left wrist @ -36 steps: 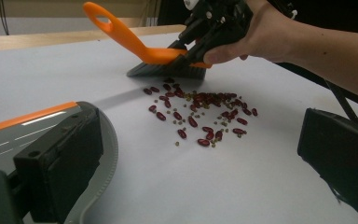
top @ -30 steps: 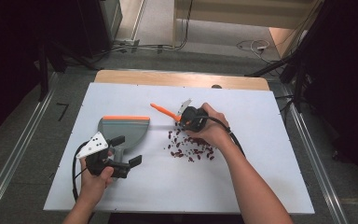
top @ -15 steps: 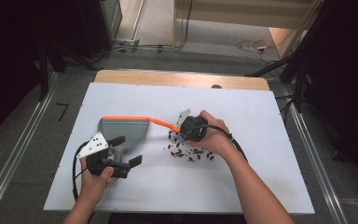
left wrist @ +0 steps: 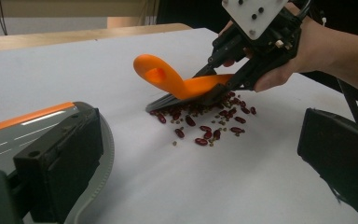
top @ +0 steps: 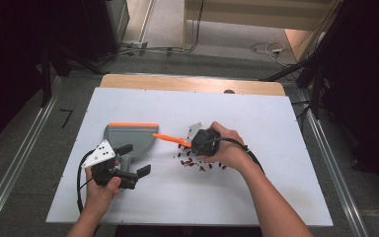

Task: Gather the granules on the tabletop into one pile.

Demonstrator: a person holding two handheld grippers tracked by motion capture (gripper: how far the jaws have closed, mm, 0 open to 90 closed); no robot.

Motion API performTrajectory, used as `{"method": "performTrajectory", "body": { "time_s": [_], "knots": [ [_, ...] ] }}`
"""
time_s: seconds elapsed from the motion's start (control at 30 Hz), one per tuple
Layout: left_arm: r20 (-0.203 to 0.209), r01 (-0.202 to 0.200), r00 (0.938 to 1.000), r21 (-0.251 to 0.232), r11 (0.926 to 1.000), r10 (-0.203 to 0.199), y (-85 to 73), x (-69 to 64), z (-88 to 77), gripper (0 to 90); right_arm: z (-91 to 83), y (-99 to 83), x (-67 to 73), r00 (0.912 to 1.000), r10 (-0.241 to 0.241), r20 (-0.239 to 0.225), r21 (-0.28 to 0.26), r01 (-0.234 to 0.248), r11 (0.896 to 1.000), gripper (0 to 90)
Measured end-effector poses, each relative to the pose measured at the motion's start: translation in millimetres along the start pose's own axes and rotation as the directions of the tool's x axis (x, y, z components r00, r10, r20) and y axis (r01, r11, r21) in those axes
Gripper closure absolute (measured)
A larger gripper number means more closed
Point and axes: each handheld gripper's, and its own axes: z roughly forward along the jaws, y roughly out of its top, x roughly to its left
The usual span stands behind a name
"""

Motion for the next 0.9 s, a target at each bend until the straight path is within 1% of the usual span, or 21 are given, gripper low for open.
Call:
{"method": "performTrajectory", "body": {
  "time_s": [0.03, 0.07, 0.27, 0.3, 0.33, 0.37, 0.43, 0.47, 0.5, 0.6, 0.63, 0.67, 0.7, 0.8, 0.83, 0.9],
  "knots": [
    [-0.001, 0.001, 1.0000, 0.000, 1.0000, -0.001, 0.0, -0.2, -0.1, 0.6, -0.7, -0.2, 0.5, 0.9999, -0.010, -0.004, -0.002, 0.009, 1.000, 67.5],
    [0.000, -0.001, 1.0000, -0.002, 1.0000, 0.001, 0.1, 0.0, -0.3, 0.6, -1.5, -0.5, 1.8, 0.9999, -0.007, -0.015, 0.001, 0.007, 1.000, 67.5],
    [-0.001, -0.002, 1.0000, -0.002, 1.0000, 0.002, 0.0, -0.3, -0.4, 0.6, -4.7, -1.9, 3.0, 0.9993, -0.025, -0.028, -0.005, 0.025, 1.000, 67.6],
    [0.000, -0.001, 1.0000, -0.002, 1.0000, 0.001, -0.1, -0.5, -0.4, 0.6, -5.2, -1.8, 3.4, 0.9991, -0.035, -0.024, -0.007, 0.035, 0.999, 67.6],
    [-0.001, 0.000, 1.0000, -0.001, 1.0000, 0.000, 0.0, -0.6, -0.4, 0.6, -6.1, -2.1, 4.4, 0.9989, -0.039, -0.027, -0.005, 0.039, 0.999, 67.6],
    [-0.002, 0.001, 1.0000, 0.000, 1.0000, -0.001, 0.0, -0.9, -0.6, 0.6, -6.6, -2.6, 4.2, 0.9981, -0.054, -0.030, -0.013, 0.053, 0.998, 67.6],
    [-0.002, 0.000, 1.0000, -0.002, 1.0000, 0.000, 0.1, -1.4, -0.6, 0.6, -8.1, -3.8, 3.7, 0.9985, -0.052, -0.015, -0.025, 0.051, 0.998, 67.8],
    [-0.001, 0.000, 1.0000, -0.004, 1.0000, 0.000, 0.0, -1.3, -0.7, 0.6, -9.1, -4.2, 2.9, 0.9982, -0.061, 0.000, -0.029, 0.061, 0.998, 68.0],
    [-0.001, 0.002, 1.0000, -0.004, 1.0000, -0.002, -0.1, -1.1, -0.8, 0.6, -10.6, -4.6, 1.5, 0.9980, -0.059, 0.022, -0.037, 0.060, 0.998, 68.3],
    [-0.004, 0.007, 1.0000, -0.005, 1.0000, -0.007, -0.4, 0.2, -1.2, 0.6, -16.3, -4.3, -3.0, 0.9977, -0.034, 0.059, -0.080, 0.039, 0.996, 68.6],
    [-0.005, 0.007, 1.0000, -0.005, 1.0000, -0.007, -0.4, 0.4, -1.2, 0.6, -19.3, -3.7, -4.8, 0.9971, -0.027, 0.070, -0.086, 0.033, 0.996, 68.6],
    [-0.006, 0.008, 1.0000, -0.006, 1.0000, -0.008, -0.4, 0.5, -1.2, 0.6, -21.9, -2.3, -6.3, 0.9973, -0.018, 0.071, -0.097, 0.025, 0.995, 68.6],
    [-0.005, 0.008, 1.0000, -0.007, 0.9999, -0.008, -0.3, 0.8, -1.3, 0.6, -25.2, -0.6, -7.0, 0.9975, 0.002, 0.071, -0.100, 0.005, 0.995, 68.6],
    [-0.008, 0.007, 0.9999, -0.009, 0.9999, -0.007, 0.0, 1.4, -1.7, 0.6, -35.1, 6.2, -10.9, 0.9963, 0.045, 0.073, -0.129, -0.036, 0.991, 68.6],
    [-0.010, 0.008, 0.9999, -0.006, 0.9999, -0.009, 0.3, 1.6, -2.5, 0.6, -38.8, 8.7, -12.2, 0.9962, 0.055, 0.067, -0.135, -0.045, 0.990, 68.6],
    [-0.013, 0.010, 0.9999, -0.011, 0.9999, -0.011, 0.5, 2.1, -3.6, 0.6, -45.2, 14.5, -13.5, 0.9938, 0.101, 0.045, -0.151, -0.093, 0.984, 68.7]
  ]
}}
